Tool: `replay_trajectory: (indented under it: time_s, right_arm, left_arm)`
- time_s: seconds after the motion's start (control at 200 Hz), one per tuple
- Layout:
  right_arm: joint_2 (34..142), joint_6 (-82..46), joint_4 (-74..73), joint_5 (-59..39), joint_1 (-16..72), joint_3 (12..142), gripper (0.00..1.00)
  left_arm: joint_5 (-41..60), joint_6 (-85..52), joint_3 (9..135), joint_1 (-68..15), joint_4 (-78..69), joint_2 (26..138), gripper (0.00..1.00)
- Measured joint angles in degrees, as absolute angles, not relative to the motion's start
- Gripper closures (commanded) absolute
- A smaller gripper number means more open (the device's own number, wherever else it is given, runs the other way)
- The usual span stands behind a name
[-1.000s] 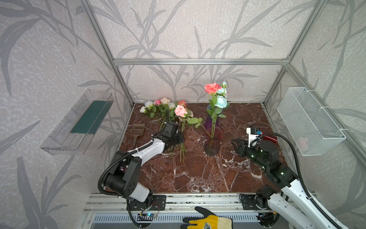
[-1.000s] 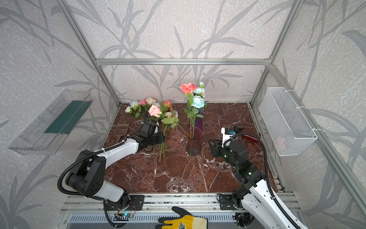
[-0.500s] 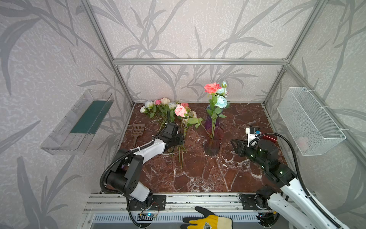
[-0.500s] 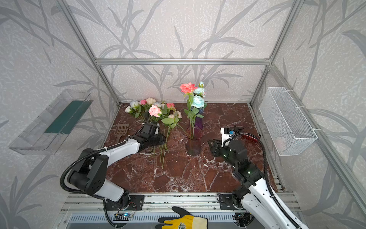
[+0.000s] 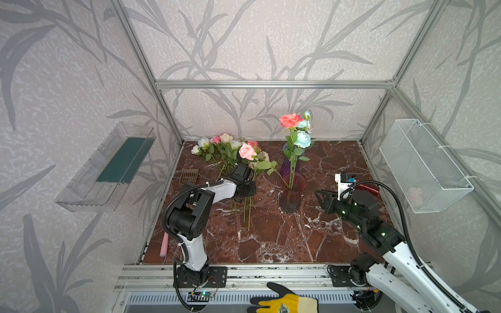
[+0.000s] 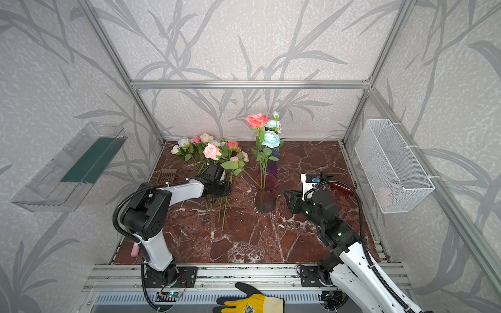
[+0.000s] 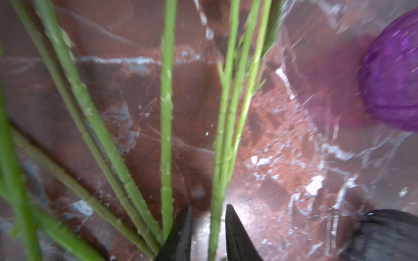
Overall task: Arrange the flowers into the vase
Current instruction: 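Lift the cream rose stem upright with left gripper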
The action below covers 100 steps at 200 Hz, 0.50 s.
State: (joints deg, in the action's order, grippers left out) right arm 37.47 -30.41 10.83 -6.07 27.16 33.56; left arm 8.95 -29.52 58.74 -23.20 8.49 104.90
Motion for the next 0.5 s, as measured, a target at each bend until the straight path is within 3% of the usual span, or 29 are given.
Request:
replay_trajectory:
  time_s: [0.23,0.5]
  right_arm:
    - [37.43,-30.41,10.83,-6.07,27.16,33.56,0.64]
    - [36.42,-30.39,11.42,-6.11,27.14,34.50,0.64]
  left_arm:
    - [10.13,-28.82,59.27,-23.51,8.80,105.03,1.00]
    - [8.36,-31.16,57.21,-23.57,10.48,86.54,1.00]
